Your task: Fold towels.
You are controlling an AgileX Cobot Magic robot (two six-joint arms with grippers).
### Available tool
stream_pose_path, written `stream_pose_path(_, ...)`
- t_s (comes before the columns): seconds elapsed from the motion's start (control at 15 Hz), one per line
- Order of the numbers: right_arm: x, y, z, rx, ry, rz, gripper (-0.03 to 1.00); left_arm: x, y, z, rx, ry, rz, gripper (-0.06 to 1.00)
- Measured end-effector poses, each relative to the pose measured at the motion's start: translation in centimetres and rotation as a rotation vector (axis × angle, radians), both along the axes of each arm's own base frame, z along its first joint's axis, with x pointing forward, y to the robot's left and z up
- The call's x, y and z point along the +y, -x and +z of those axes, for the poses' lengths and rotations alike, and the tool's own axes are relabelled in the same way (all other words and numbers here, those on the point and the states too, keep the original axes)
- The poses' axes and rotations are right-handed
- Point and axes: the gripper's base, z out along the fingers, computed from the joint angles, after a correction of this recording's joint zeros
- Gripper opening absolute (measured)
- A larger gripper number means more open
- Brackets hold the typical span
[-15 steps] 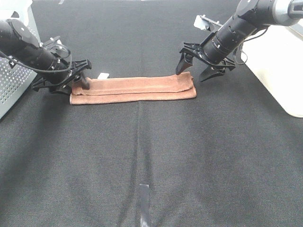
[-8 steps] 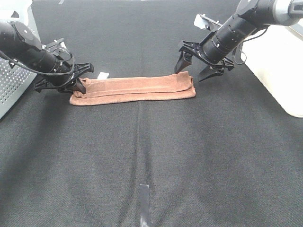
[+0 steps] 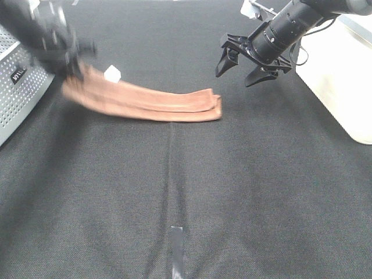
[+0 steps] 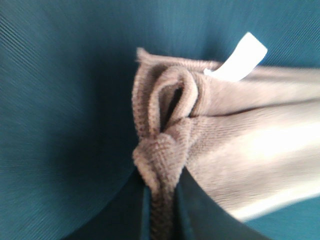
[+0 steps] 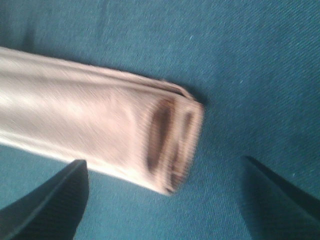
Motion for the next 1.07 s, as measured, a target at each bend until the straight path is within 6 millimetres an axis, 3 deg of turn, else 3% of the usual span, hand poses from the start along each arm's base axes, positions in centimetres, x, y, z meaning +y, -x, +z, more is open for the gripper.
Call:
stream_pose_path(0.13, 0.0, 0.2, 0.0, 0.017, -0.001, 0.004, 0.76, -1.7, 0.0, 1.8, 0.008, 0.010, -0.027, 0.06)
stream_pose_path(0.33, 0.1, 0.4, -0.1, 0.052, -0.006, 0.005, 0.76, -7.4, 0.8, 3.2, -0.009, 0.080, -0.093, 0.06)
stream_pose_path(0.4, 0.1, 0.5, -0.1, 0.063, -0.006, 0.010, 0.76, -10.4, 1.2, 3.0, -0.020, 0.136, -0.116, 0.06)
stream_pose_path(0.53, 0.1, 0.7, -0.1, 0.086, -0.007, 0.019, 0.76, -13.6, 1.6, 1.7, -0.019, 0.205, -0.131, 0.06)
stream_pose_path(0.73, 0.1, 1.0, -0.2, 0.125, -0.012, 0.016, 0.76, -16.8, 1.5, -1.2, -0.014, 0.298, -0.103, 0.10)
stream_pose_path(0.87, 0.1, 1.0, -0.2, 0.128, -0.012, 0.016, 0.76, -17.8, 1.4, -2.0, -0.017, 0.337, -0.063, 0.30)
stream_pose_path(1.0, 0.1, 1.1, -0.2, 0.132, -0.012, 0.018, 0.76, -18.3, 1.3, -1.8, -0.027, 0.395, -0.012, 0.57)
stream_pose_path(1.07, 0.1, 1.1, -0.2, 0.133, -0.012, 0.019, 0.76, -18.5, 1.2, -1.6, -0.030, 0.432, 0.012, 0.65)
